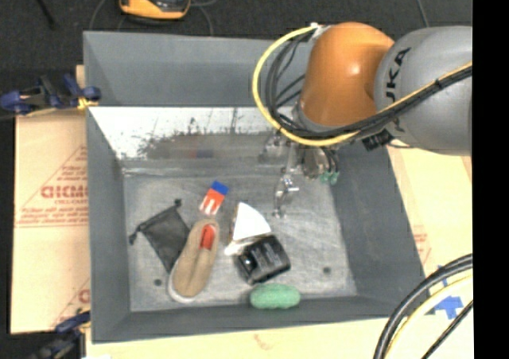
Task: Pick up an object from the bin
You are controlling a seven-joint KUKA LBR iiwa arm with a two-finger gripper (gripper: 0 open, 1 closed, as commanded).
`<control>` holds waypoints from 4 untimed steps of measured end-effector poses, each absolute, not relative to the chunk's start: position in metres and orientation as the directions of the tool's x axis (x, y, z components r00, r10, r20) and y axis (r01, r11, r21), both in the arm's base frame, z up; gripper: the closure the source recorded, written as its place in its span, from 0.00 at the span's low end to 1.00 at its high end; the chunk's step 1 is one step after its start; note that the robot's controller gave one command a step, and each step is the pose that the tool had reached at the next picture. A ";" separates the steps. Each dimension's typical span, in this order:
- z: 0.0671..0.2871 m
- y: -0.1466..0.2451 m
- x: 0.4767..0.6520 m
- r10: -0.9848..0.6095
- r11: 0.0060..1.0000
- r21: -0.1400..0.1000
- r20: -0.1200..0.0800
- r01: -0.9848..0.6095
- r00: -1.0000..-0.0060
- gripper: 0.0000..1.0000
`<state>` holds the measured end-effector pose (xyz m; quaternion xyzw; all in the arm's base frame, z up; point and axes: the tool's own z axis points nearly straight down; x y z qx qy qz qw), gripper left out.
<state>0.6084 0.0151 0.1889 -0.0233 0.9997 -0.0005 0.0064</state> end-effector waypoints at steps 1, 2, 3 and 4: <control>0.173 0.014 0.607 -0.062 0.998 -0.002 -0.011 -0.062 -0.998 0.00; 0.122 0.020 0.605 -0.149 0.989 0.000 -0.003 -0.149 -0.989 0.00; 0.079 0.018 0.593 0.014 1.000 0.001 0.007 0.014 -1.000 1.00; 0.079 0.018 0.593 0.014 1.000 0.001 0.007 0.014 -1.000 1.00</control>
Offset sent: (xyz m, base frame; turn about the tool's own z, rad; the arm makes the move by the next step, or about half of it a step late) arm 0.0038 0.0069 -0.0255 -0.0398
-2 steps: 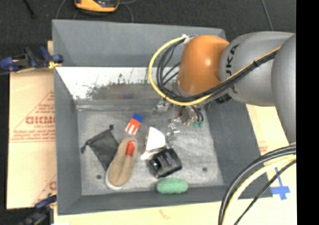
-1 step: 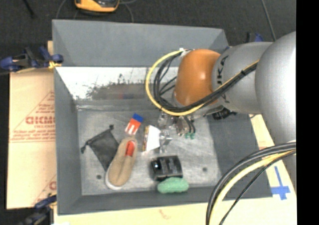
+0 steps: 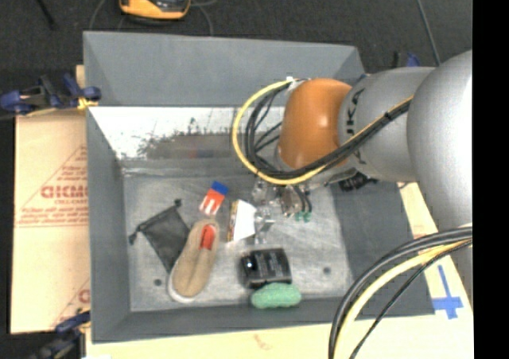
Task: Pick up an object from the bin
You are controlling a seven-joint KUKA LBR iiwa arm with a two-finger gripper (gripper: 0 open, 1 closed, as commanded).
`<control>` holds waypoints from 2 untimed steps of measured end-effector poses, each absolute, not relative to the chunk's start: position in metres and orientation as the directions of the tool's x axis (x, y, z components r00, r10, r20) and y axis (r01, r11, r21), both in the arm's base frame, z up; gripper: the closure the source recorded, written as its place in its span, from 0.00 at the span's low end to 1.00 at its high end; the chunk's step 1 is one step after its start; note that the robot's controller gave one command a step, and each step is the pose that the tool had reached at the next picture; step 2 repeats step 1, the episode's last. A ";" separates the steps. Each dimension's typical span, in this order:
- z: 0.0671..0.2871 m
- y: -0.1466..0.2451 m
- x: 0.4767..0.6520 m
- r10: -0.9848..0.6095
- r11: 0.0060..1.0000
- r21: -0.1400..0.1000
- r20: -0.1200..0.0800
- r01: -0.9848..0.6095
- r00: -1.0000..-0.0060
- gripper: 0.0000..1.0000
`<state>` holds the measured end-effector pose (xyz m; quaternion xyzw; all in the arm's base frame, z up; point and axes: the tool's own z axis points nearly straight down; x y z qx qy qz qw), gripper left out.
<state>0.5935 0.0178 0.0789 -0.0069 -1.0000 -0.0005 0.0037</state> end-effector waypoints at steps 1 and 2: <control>0.248 0.035 0.598 -0.007 1.000 0.001 -0.011 -0.007 -1.000 1.00; 0.248 0.035 0.598 -0.007 1.000 0.001 -0.011 -0.007 -1.000 1.00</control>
Offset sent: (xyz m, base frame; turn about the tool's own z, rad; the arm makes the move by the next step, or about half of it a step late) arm 0.0000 0.0000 0.0000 0.0000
